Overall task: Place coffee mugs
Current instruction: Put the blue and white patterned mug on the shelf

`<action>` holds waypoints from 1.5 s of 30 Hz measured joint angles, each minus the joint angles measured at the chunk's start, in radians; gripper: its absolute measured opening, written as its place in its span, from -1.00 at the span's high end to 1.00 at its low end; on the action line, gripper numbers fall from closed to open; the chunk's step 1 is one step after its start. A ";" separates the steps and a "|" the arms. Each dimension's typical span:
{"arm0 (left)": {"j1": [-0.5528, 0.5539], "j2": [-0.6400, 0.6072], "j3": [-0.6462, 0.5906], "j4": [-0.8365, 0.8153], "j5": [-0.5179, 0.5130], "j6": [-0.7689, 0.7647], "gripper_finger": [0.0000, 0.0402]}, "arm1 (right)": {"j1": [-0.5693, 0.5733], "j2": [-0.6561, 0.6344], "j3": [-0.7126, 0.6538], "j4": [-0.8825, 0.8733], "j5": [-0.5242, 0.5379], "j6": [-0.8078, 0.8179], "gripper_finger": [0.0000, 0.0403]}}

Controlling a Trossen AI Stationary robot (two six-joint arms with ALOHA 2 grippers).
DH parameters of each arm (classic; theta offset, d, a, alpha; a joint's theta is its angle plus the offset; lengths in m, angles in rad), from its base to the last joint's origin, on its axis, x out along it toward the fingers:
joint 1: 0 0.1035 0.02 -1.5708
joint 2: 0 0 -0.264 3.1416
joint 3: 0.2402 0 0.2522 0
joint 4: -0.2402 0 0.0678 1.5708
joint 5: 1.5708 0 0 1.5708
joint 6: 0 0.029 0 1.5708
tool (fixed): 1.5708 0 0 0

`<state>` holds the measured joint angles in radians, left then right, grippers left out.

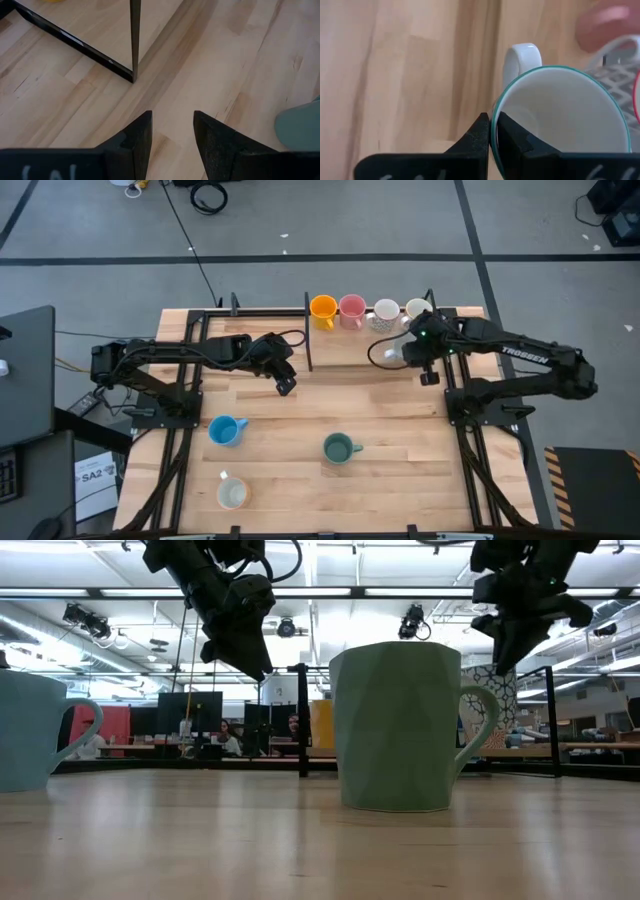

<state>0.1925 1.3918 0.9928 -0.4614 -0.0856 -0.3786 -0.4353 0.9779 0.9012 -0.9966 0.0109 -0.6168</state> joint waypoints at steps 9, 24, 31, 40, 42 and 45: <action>0.000 0.000 0.000 0.000 0.000 0.000 0.25 | -0.110 0.033 0.000 -0.002 -0.004 -0.054 0.85; 0.000 0.000 0.000 0.000 0.000 0.000 0.25 | -0.210 0.100 0.000 -0.003 -0.004 -0.101 0.85; 0.000 0.000 0.000 0.000 0.000 0.000 0.25 | -0.211 0.114 0.000 -0.002 -0.004 -0.101 0.79; 0.000 0.000 0.000 0.000 0.000 0.000 0.25 | -0.211 0.114 0.000 -0.002 -0.001 -0.094 0.77; 0.000 0.000 0.000 0.000 0.000 0.000 0.25 | -0.211 0.114 0.000 -0.002 -0.001 -0.094 0.77; 0.000 0.000 0.000 0.000 0.000 0.000 0.25 | -0.211 0.114 0.000 -0.003 0.000 -0.094 0.77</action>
<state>0.1925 1.3920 0.9924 -0.4612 -0.0854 -0.3786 -0.6464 1.0924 0.9012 -0.9993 0.0105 -0.7109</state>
